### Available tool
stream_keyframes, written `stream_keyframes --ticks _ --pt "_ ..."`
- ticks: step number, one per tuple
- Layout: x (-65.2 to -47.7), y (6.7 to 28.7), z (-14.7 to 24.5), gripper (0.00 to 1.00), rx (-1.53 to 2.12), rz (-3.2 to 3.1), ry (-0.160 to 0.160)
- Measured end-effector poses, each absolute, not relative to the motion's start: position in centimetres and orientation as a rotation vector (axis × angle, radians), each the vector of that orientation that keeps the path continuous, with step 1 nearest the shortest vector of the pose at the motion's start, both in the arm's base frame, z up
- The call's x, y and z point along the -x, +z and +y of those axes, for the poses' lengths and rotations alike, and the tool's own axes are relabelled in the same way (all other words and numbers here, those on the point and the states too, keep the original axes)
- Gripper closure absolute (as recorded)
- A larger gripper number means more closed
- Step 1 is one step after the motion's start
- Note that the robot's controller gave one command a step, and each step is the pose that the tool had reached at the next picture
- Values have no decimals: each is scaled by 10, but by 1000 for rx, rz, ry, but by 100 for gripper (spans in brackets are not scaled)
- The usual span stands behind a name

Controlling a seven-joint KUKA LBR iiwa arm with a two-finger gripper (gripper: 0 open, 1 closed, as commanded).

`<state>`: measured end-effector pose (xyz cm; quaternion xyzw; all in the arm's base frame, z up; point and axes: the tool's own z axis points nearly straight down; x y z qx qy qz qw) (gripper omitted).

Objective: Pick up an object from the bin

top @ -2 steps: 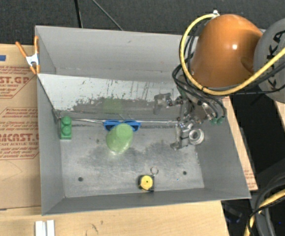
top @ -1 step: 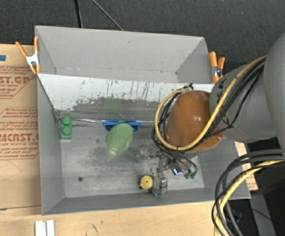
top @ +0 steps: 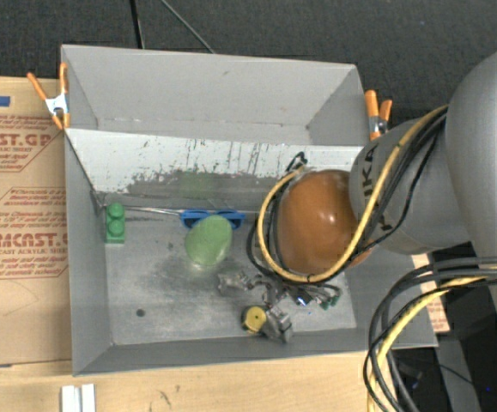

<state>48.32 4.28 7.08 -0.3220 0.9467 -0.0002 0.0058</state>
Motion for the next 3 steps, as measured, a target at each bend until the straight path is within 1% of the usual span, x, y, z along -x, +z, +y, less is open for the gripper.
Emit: stream_keyframes --ticks 1,2,3 --pt "-482 72 42 100 1006 2970 0" --pt "-495 239 40 100 1668 2654 -3" --pt "-491 137 38 100 1704 2646 10"
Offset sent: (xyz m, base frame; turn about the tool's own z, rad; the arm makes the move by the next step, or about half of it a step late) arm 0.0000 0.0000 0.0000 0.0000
